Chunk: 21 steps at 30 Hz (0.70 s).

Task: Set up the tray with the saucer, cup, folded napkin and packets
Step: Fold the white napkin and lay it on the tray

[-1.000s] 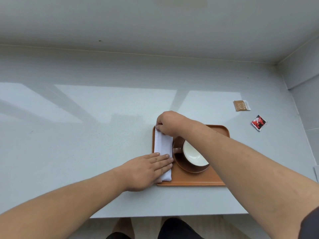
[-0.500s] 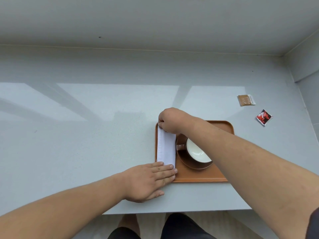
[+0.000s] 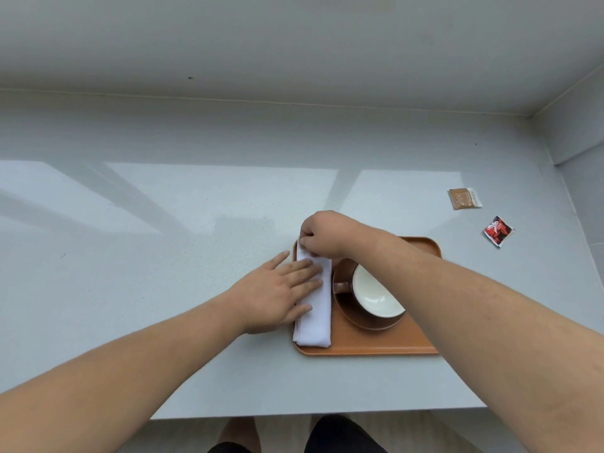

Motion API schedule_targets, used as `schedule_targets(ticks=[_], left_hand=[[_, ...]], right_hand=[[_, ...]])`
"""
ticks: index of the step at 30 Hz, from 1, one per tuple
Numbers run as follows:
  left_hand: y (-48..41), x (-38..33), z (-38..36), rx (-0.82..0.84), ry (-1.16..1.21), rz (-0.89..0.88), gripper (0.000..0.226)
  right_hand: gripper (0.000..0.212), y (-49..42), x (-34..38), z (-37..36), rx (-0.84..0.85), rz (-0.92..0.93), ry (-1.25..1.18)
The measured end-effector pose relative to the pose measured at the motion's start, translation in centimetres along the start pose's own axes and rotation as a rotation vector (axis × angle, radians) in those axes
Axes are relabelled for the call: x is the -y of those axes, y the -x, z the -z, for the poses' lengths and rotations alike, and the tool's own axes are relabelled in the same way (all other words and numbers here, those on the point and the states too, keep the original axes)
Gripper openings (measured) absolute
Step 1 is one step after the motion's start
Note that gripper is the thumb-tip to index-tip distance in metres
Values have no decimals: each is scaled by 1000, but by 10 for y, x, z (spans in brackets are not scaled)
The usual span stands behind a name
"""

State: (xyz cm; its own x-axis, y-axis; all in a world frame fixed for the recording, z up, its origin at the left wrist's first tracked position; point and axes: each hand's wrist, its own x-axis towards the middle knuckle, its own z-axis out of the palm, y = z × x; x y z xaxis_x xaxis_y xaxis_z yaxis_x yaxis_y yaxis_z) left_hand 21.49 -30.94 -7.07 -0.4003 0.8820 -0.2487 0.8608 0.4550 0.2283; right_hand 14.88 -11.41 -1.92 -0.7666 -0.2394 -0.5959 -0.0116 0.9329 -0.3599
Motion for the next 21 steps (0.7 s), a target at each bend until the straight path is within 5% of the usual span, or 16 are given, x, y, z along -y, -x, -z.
schedule_targets(ticks=[5,12,21], left_hand=[[-21,10,6,27,-49,120,80],[-22,2,4,40,-10,191,86],[-24,5,7,18,37,176,87]], right_hand=[[6,-8,-16,10,-124,-27,75],[42,-18,-20,13,-60,-150,130],[18,-13,-26,5,-134,-74,23]])
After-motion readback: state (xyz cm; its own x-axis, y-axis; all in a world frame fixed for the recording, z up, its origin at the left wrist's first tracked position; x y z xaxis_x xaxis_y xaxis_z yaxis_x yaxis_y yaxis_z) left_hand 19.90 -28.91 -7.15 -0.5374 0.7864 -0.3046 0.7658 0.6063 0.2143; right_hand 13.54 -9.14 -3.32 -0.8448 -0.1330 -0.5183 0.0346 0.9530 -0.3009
